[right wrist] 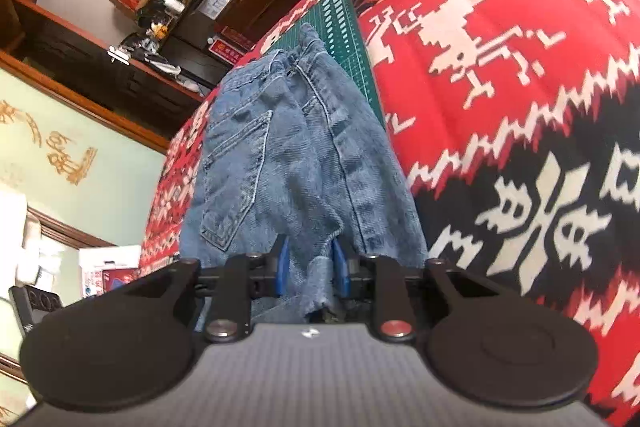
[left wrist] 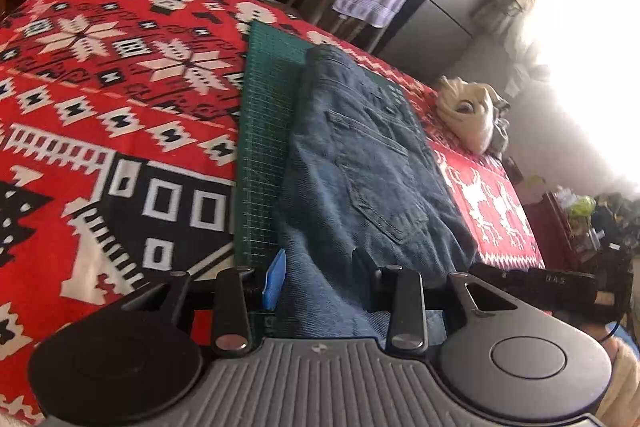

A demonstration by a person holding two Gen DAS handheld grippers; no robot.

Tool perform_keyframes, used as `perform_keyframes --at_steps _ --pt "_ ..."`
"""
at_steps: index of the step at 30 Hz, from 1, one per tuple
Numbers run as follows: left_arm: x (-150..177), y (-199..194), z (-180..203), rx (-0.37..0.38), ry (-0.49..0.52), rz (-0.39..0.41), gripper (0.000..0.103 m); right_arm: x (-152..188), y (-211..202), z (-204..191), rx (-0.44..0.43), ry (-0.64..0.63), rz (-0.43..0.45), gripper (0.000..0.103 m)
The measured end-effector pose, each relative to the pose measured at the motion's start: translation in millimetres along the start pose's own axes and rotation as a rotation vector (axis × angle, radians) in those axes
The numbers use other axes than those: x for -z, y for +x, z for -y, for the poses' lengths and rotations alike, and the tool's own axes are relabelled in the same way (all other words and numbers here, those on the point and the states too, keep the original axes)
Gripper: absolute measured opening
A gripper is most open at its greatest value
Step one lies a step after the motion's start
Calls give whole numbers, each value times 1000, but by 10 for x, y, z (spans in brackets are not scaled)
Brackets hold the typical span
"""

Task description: Fold clothes

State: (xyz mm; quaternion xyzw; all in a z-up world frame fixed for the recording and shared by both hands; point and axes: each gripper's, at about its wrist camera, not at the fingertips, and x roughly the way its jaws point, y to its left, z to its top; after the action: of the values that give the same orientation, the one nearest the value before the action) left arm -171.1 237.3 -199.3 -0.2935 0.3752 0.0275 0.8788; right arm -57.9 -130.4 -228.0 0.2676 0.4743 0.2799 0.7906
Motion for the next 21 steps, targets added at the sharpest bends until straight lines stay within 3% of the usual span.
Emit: perform_keyframes --at_steps 6,10,14,21 --pt "-37 -65 80 26 11 9 36 -83 -247 -190 -26 -46 61 5" --pt "-73 -140 178 52 44 14 36 -122 -545 -161 5 -62 115 5" --pt "-38 -107 205 44 63 -18 36 -33 -630 111 52 12 99 5" --pt "66 -163 165 11 91 -93 36 58 -385 295 82 71 62 5"
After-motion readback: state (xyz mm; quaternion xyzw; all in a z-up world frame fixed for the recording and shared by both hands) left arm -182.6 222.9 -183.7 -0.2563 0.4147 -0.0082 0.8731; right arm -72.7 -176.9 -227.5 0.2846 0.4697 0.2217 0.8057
